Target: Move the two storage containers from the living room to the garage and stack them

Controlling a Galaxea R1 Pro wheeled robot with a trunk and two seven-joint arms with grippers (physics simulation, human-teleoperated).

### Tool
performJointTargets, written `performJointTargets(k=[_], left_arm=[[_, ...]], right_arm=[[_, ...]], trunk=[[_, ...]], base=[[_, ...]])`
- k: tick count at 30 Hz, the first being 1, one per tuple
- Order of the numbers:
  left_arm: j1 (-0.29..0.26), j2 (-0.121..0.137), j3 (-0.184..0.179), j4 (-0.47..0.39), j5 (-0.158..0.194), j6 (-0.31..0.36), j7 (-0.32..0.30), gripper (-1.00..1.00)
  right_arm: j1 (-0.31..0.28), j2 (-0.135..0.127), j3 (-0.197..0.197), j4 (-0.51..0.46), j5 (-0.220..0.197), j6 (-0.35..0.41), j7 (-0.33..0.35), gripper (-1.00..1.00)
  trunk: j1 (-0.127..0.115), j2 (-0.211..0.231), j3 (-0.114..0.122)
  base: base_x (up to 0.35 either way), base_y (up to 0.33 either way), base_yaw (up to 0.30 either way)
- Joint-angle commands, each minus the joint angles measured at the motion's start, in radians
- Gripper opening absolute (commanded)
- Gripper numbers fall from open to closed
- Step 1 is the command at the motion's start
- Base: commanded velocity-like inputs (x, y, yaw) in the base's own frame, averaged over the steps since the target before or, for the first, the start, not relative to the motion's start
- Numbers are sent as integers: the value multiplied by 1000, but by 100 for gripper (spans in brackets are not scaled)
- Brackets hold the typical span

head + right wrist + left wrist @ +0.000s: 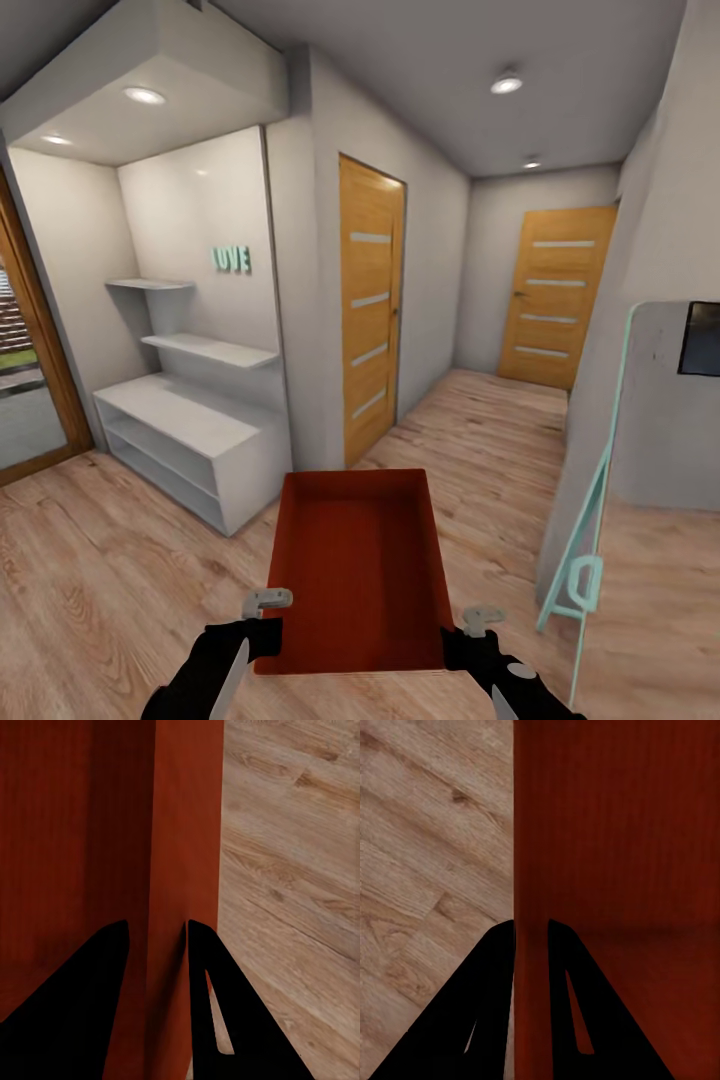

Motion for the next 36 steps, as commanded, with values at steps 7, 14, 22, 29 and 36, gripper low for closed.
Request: performJointTargets(k=[7,14,22,29,36], left_arm=[[-1,17,6,-14,10,5,-6,-100],[-1,17,6,-14,10,5,-6,-100],[-1,17,6,-14,10,5,-6,-100],[-1,17,6,-14,11,4,-6,-100],[-1,17,6,-14,11,3,-6,-100]], right_arm=[[0,-2,3,4,-9,-4,44,-100],[0,-1,3,4,-9,-3,44,-100],[0,-2,3,4,-9,-3,44,-100],[0,-2,3,4,-9,-3,43,-100],[0,-2,3,4,-9,-3,42,-100]], trunk=[[1,-1,-1],[1,-1,-1],[1,-1,-1],[1,-1,-1],[1,-1,-1]], base=[[320,97,0],[320,93,-56],[320,93,-259],[320,93,-274],[320,93,-273]])
